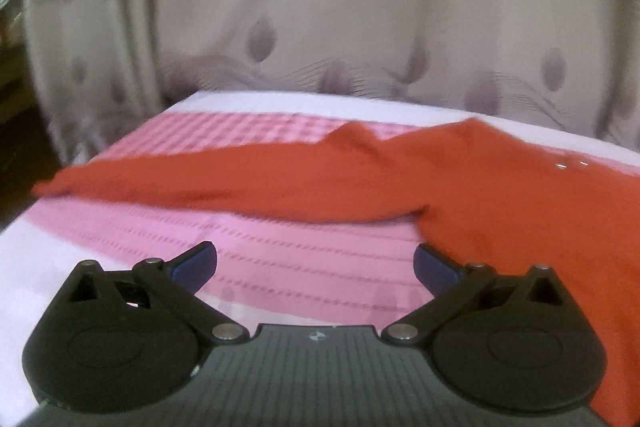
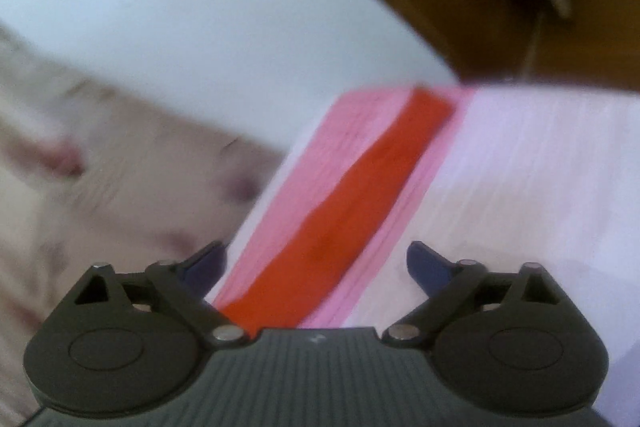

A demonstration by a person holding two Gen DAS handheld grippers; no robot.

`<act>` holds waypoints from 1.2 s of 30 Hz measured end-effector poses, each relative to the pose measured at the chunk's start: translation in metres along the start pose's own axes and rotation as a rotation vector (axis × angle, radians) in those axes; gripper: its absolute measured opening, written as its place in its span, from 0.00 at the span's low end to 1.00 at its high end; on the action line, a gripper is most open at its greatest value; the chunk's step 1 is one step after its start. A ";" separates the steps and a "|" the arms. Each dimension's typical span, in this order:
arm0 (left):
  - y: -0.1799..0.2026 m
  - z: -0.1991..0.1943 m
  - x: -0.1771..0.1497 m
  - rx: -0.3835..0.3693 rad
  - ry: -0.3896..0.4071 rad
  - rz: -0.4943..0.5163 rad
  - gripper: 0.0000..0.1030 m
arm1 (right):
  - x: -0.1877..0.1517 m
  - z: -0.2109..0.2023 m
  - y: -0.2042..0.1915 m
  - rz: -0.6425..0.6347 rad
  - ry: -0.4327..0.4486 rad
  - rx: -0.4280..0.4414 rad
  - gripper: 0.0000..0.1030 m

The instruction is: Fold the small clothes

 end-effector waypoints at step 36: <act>-0.029 0.015 -0.004 0.025 -0.117 -0.208 1.00 | 0.037 0.028 -0.085 -0.048 0.004 0.193 0.05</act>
Point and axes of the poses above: each gripper's, at about its wrist camera, not at the fingertips, and z roughly the way its jaws point, y to its right, x to its top, the point moved 3 cm from there along z, roughly the way its jaws point, and after that the axes turned 14 degrees about x, right-handed, at the moved point
